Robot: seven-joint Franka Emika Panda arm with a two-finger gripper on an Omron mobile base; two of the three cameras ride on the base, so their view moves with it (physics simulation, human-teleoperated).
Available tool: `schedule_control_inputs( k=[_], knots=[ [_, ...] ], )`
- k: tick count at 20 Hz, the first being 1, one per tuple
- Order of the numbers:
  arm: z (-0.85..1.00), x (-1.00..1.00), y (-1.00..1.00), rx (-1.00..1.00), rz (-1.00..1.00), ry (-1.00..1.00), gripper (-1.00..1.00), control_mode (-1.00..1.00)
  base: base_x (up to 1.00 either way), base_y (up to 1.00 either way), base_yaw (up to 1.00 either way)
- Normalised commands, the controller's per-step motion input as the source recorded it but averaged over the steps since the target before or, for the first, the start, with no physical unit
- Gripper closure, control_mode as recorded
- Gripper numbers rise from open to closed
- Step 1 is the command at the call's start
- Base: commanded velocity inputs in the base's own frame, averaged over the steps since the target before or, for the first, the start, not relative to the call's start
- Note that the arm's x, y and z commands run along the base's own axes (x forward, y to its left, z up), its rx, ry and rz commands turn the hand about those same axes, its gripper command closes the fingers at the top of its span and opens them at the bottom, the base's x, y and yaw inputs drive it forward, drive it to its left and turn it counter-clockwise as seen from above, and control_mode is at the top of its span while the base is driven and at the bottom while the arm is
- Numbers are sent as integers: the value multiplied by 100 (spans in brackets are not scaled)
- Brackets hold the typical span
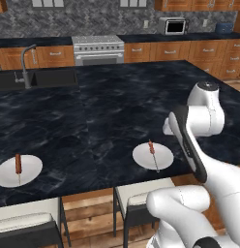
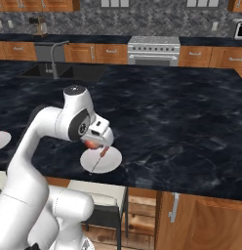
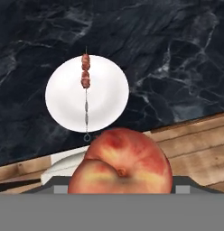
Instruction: Pick up the orange and peach from the fridge and place one fruit on each plate on the dining counter.
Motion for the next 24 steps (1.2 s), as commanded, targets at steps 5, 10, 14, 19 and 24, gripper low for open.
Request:
schedule_control_inputs(
  k=[5,10,14,19,24],
  knots=[
    [-52,38,-16,0,23,-1,100,-100,0,0,0],
    [-65,38,-4,-6,26,0,100,-100,0,0,0],
    [-53,43,0,-1,30,0,100,-100,0,0,0],
    [-56,36,0,-14,17,6,100,-100,0,0,0],
    [-37,50,0,-14,2,24,100,-100,0,0,0]
  ],
)
